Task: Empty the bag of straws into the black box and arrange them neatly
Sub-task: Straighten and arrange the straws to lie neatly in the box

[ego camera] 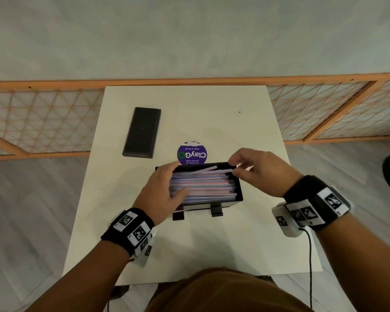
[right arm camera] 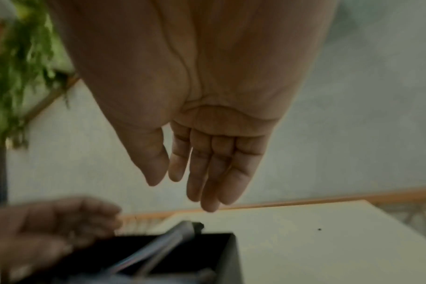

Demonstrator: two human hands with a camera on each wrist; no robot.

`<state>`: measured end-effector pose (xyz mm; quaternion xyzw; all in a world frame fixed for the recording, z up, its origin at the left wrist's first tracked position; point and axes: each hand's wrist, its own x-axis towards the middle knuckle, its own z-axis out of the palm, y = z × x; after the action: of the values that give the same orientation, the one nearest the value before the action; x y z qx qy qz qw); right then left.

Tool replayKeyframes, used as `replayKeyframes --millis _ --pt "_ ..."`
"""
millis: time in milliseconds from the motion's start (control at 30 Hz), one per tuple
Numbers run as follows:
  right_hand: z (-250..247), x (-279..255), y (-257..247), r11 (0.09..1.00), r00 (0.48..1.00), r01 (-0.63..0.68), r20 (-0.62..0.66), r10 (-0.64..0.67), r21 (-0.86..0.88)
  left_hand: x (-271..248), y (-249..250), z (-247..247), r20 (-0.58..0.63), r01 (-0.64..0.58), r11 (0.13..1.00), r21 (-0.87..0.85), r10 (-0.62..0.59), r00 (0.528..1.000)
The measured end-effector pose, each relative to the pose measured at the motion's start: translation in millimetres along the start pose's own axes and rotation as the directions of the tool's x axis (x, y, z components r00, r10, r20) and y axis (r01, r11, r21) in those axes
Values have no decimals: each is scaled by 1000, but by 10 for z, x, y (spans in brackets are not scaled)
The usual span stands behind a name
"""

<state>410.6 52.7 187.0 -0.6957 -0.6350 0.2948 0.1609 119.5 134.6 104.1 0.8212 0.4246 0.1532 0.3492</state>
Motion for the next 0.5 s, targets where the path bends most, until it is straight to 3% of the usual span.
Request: replayKeyframes --millis 67,133,300,500 --pt "153 40 79 990 1000 -9 16 11 -140 26 -8 -48 30 -31 997 71 29 999" --pt "297 94 20 986 999 47 30 -42 -158 63 -17 -64 90 -81 982 169 66 994" --pt "664 348 -214 922 969 192 212 -125 -335 208 39 25 149 -173 923 344 128 981" --pt "883 467 -240 815 951 26 267 159 -579 255 57 177 189 -135 903 408 61 980"
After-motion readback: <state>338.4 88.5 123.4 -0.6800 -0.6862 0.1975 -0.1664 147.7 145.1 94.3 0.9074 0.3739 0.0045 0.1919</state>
